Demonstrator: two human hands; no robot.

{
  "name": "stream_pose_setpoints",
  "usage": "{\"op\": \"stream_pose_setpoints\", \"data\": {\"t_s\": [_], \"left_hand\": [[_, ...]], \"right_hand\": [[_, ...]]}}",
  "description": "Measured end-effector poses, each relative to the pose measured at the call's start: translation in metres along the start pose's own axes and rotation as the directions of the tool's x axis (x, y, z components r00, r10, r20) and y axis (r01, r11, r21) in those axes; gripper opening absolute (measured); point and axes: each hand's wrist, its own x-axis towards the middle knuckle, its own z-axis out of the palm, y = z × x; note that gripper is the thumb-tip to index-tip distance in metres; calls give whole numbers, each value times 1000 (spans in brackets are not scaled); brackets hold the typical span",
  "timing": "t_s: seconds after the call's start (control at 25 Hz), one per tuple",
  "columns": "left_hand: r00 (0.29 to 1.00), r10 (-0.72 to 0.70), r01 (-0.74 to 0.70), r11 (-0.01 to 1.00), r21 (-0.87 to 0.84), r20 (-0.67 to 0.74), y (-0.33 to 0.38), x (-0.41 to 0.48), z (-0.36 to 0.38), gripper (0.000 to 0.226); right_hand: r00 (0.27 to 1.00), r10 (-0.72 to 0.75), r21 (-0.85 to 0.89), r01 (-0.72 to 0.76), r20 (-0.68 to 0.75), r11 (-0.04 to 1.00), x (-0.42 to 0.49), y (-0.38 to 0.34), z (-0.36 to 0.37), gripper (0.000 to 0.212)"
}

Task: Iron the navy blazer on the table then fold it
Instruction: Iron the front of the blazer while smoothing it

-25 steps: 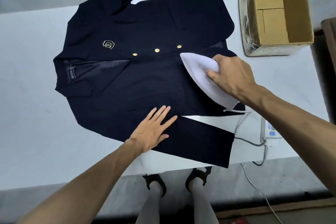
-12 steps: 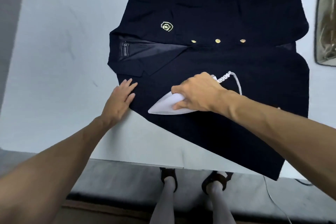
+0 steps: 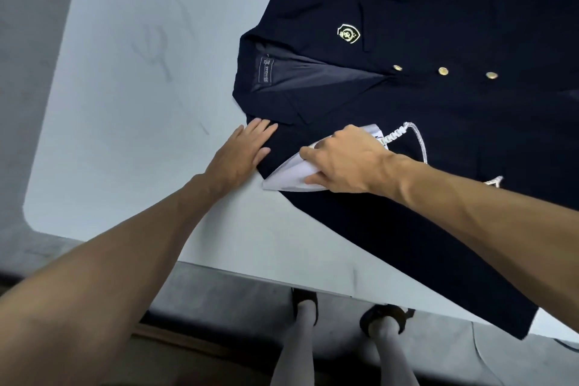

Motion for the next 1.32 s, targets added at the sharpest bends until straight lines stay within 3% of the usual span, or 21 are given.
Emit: {"op": "stream_pose_setpoints", "data": {"t_s": [0.16, 0.28, 0.48, 0.68, 0.8, 1.04, 1.32], "left_hand": [[999, -34, 38, 972, -230, 18, -9, -3, -8, 48], [995, -98, 91, 951, -296, -10, -8, -3, -10, 46], [992, -118, 128, 956, -264, 54, -4, 1, -7, 49], [991, -129, 136, 970, -204, 48, -2, 3, -8, 51], [988, -153, 156, 966, -206, 31, 5, 3, -7, 51], [986, -157, 167, 946, -277, 58, 2, 3, -8, 55], [967, -250, 253, 945, -209, 38, 18, 4, -15, 55]], "right_hand": [[997, 67, 54, -65, -33, 996, 20, -7, -7, 50], [992, 110, 40, -108, -55, 993, 29, -9, -5, 49], [995, 102, 2, -102, -15, 995, 34, -8, -5, 45], [995, -55, -76, 62, 84, 995, 0, -16, 0, 53], [990, -21, -76, 32, 138, 997, -17, -19, 2, 57], [998, 43, -69, -39, 55, 997, 9, -21, -11, 50], [989, -20, -152, 42, 144, 987, -19, -27, 1, 53]]}}
